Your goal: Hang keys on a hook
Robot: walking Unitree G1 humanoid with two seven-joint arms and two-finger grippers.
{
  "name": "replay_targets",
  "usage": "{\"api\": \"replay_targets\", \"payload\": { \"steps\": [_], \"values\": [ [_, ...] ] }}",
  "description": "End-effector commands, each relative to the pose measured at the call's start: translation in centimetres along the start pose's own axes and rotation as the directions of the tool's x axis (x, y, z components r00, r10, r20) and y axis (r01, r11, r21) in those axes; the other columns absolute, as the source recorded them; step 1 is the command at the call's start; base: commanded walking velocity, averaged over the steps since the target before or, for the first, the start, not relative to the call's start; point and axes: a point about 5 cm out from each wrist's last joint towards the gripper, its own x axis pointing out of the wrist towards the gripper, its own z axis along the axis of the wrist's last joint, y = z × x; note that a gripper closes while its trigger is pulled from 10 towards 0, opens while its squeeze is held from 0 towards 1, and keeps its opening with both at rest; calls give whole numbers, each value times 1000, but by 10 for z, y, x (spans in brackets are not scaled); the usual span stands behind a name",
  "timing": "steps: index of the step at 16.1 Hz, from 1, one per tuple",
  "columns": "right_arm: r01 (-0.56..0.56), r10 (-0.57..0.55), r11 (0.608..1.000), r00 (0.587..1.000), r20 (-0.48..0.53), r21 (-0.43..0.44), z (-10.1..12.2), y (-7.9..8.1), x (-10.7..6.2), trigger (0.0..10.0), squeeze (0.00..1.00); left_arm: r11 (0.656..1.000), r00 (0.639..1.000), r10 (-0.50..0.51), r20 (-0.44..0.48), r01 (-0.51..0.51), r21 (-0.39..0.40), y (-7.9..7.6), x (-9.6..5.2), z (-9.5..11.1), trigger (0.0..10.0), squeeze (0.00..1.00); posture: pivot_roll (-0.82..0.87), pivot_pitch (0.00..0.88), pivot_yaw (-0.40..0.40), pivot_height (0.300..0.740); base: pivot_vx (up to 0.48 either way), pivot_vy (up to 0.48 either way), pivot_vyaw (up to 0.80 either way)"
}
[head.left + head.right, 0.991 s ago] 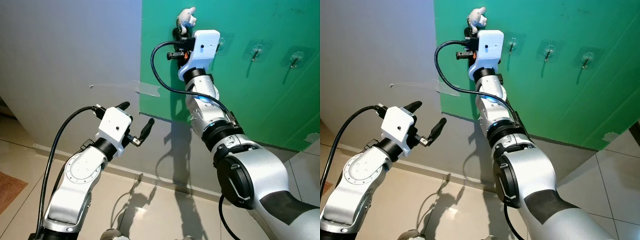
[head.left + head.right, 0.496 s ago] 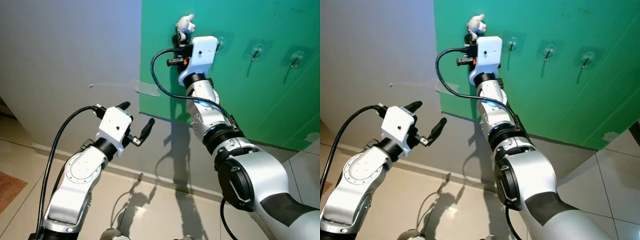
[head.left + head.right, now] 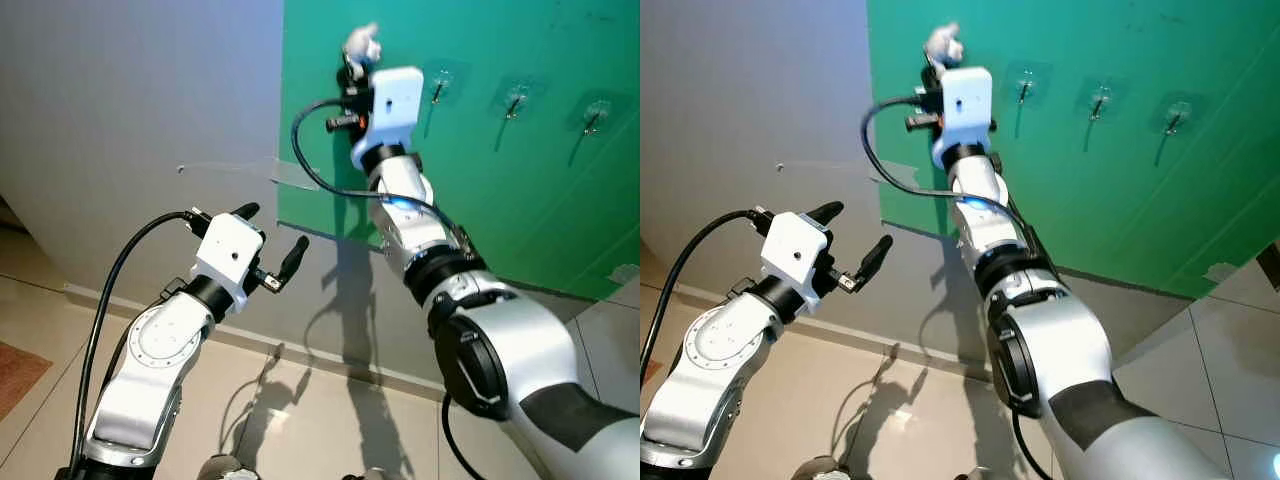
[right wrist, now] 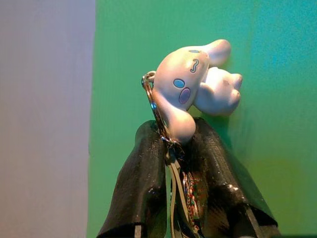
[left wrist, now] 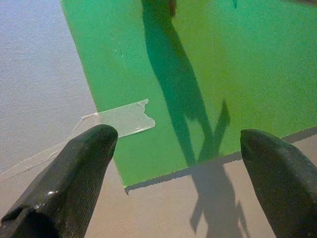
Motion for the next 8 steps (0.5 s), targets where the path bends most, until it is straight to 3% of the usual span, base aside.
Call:
{"api": "replay_targets", "payload": {
  "steps": [1,4,8],
  "values": [
    [14,-13,1000,999,39,-24,10,-5,5,10000,0,1000,1000,-8,2,8,4,-2,0,2,10000,0,158,79,-124,740,0,0,0],
    [33,-30,999,997,71,-28,17,-9,9,10000,0,1000,1000,-11,2,11,2,-4,0,2,10000,0,157,77,-122,740,0,0,0],
    [1,10,994,995,97,-113,20,-2,9,10000,0,1000,1000,-16,2,16,1,-5,0,2,10000,0,158,78,-119,740,0,0,0]
  ]
}}
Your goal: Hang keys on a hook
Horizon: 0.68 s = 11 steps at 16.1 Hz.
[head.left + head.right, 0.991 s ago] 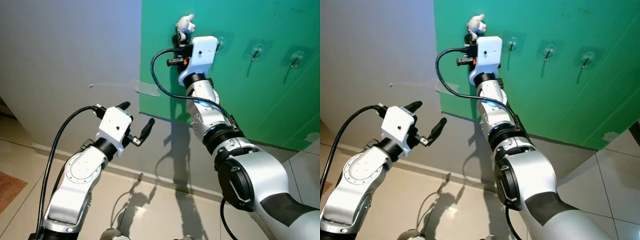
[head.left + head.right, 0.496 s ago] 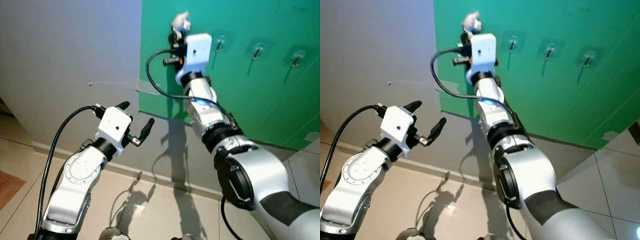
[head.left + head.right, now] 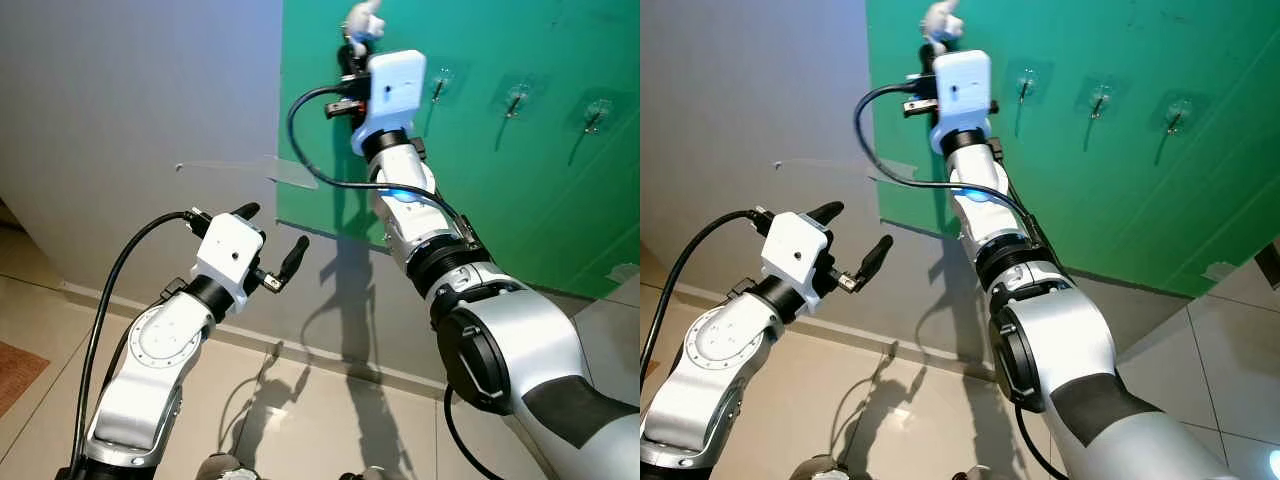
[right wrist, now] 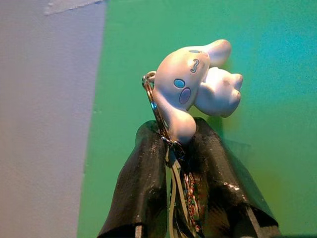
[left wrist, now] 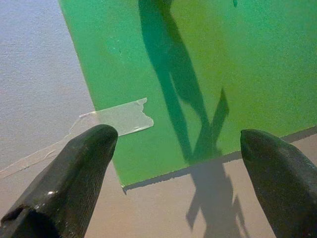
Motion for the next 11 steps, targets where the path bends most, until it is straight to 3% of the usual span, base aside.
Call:
{"api": "replay_targets", "payload": {
  "steps": [1,4,6,11],
  "values": [
    [10,-9,999,999,38,-31,9,-5,5,10000,0,1000,1000,-17,1,17,3,-5,0,2,10000,0,159,77,-118,740,0,0,0],
    [-4,6,999,999,38,-51,7,-3,4,10000,0,1000,1000,-20,0,20,3,-5,-1,2,10000,0,157,75,-116,740,0,0,0],
    [-57,62,990,997,40,-131,2,5,-2,10000,0,1000,1000,-22,1,22,3,-5,-1,3,10000,0,158,74,-115,740,0,0,0],
    [-109,109,981,994,-9,-160,-14,10,-16,10000,0,1000,1000,-30,-1,30,0,-6,-2,3,10000,0,156,70,-111,740,0,0,0]
  ]
}}
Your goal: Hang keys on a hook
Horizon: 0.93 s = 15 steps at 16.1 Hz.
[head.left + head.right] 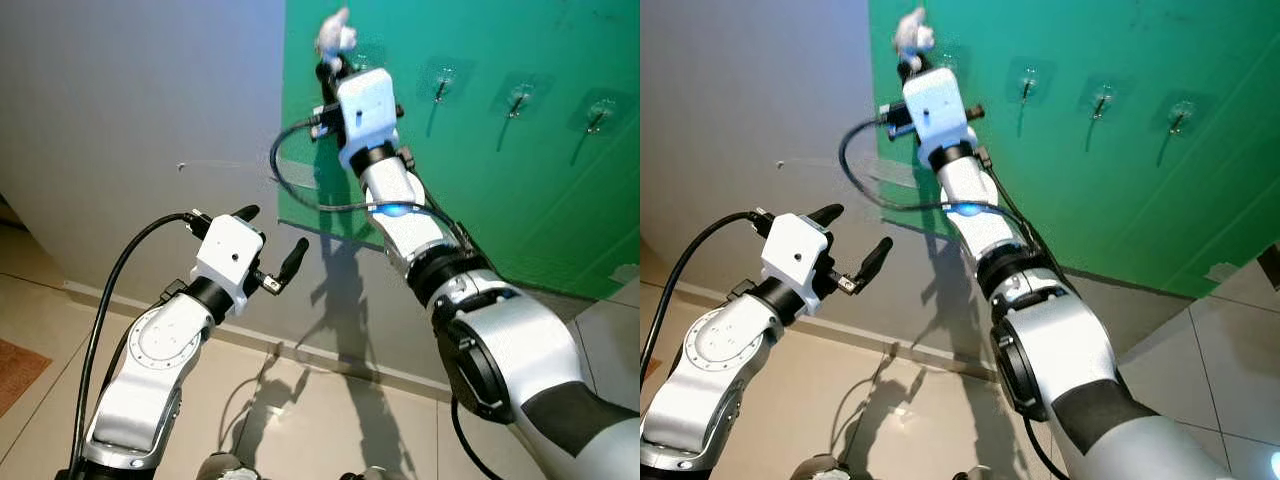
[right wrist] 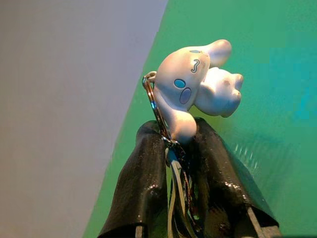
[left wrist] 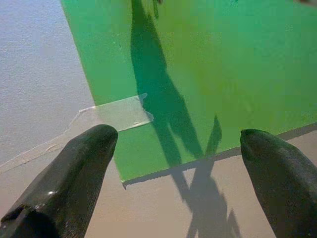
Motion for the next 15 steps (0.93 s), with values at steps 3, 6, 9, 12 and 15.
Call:
{"api": "replay_targets", "payload": {
  "steps": [3,6,9,12,15],
  "values": [
    [-40,40,999,999,-13,-32,-9,5,-10,10000,0,1000,1000,-25,12,25,4,-6,0,4,10000,0,154,67,-113,740,0,0,0],
    [-54,53,998,998,-17,-30,-14,8,-16,10000,0,1000,1000,-24,13,24,4,-5,1,4,10000,0,154,60,-116,740,0,0,0],
    [-10,6,997,999,54,79,-19,-6,-35,10000,0,999,999,48,10,-48,-27,-6,2,-5,10000,0,125,0,-132,740,0,0,0],
    [-21,10,991,996,86,131,-27,-20,-70,10000,0,991,993,122,-3,-122,-51,3,7,-15,10000,0,58,0,-75,740,0,0,0],
    [-83,83,983,997,5,163,-37,-20,-108,10000,0,987,988,152,-21,-153,-41,8,15,-23,10000,0,10,0,1,740,0,0,0]
  ]
}}
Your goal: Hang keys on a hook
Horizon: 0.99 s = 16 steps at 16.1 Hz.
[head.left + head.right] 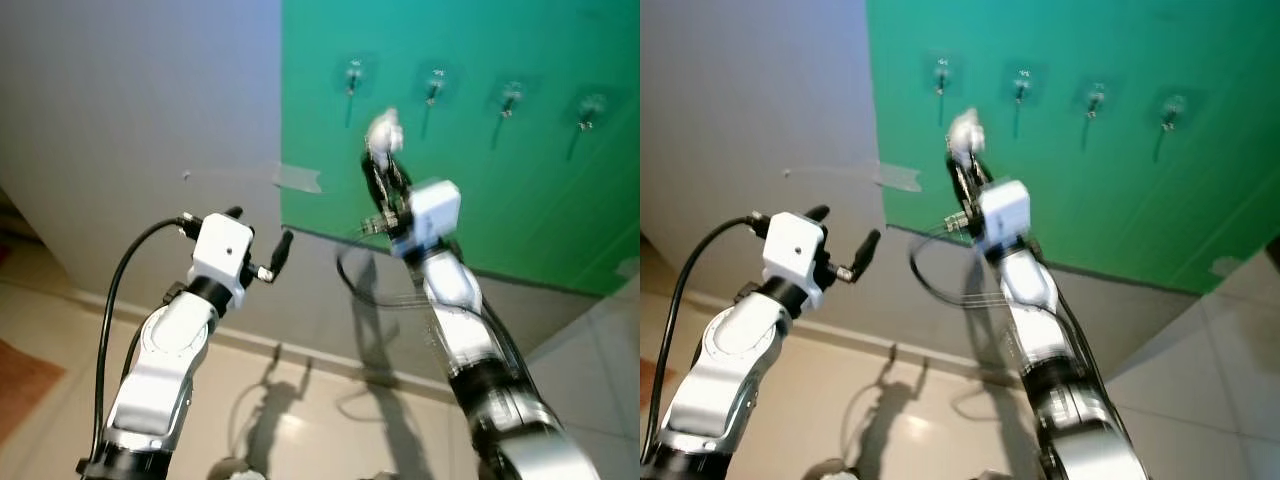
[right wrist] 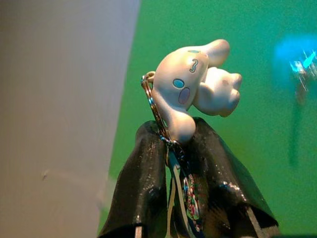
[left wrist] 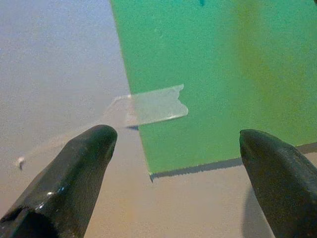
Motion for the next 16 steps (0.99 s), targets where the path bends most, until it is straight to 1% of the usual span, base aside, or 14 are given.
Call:
{"api": "replay_targets", "payload": {
  "steps": [1,2,3,4,5,6,7,8,10,12,14,15,16],
  "values": [
    [20,-18,999,999,-49,40,1,-5,-6,10000,0,1000,1000,8,-5,-8,16,-1,5,-3,10000,0,-9,0,28,740,0,0,0],
    [83,-74,994,991,-110,71,-3,-10,-14,10000,0,1000,1000,18,-16,-18,25,0,8,-5,10000,0,-11,0,31,740,0,0,0],
    [109,-96,990,985,-145,89,-2,-12,-18,10000,0,999,1000,25,-17,-25,31,2,9,-6,10000,0,-18,0,39,740,0,0,0],
    [167,-146,980,973,-180,112,-1,-15,-25,10000,0,999,999,35,-9,-35,26,5,15,-4,10000,0,-26,0,44,740,0,0,0],
    [211,-181,971,956,-230,114,-5,-17,-33,10000,0,999,999,33,2,-33,27,5,20,-2,10000,0,-20,0,37,740,0,334,0],
    [227,-189,968,942,-278,112,-10,-17,-38,10000,0,999,999,33,9,-33,27,4,21,-1,10000,0,-15,0,31,740,0,382,0],
    [265,-211,958,911,-355,109,-16,-17,-44,10000,0,999,999,40,16,-41,29,5,23,0,10000,0,-4,0,22,740,0,446,0],
    [312,-242,943,882,-404,118,-20,-20,-46,10000,0,998,998,53,18,-54,30,7,23,0,10000,0,1,0,16,740,0,465,-438],
    [315,-235,940,874,-426,129,-20,-21,-44,10000,0,996,996,85,19,-85,24,14,19,-1,10000,0,15,0,-10,740,0,467,-612],
    [305,-215,942,870,-444,142,-21,-20,-40,10000,0,993,993,117,12,-117,10,20,16,-5,10000,0,11,0,-19,740,0,461,-650],
    [312,-214,939,860,-463,145,-22,-21,-41,10000,0,992,992,123,9,-123,6,21,15,-8,10000,0,5,0,-16,740,0,467,-653],
    [340,-237,931,840,-487,135,-23,-24,-43,10000,0,990,990,138,3,-138,-8,21,17,-8,10000,0,-7,0,0,740,0,0,0],
    [349,-247,929,832,-497,124,-24,-25,-45,10000,0,990,990,139,-1,-139,-16,21,18,-8,10000,0,-8,0,2,740,0,0,0]
  ]
}}
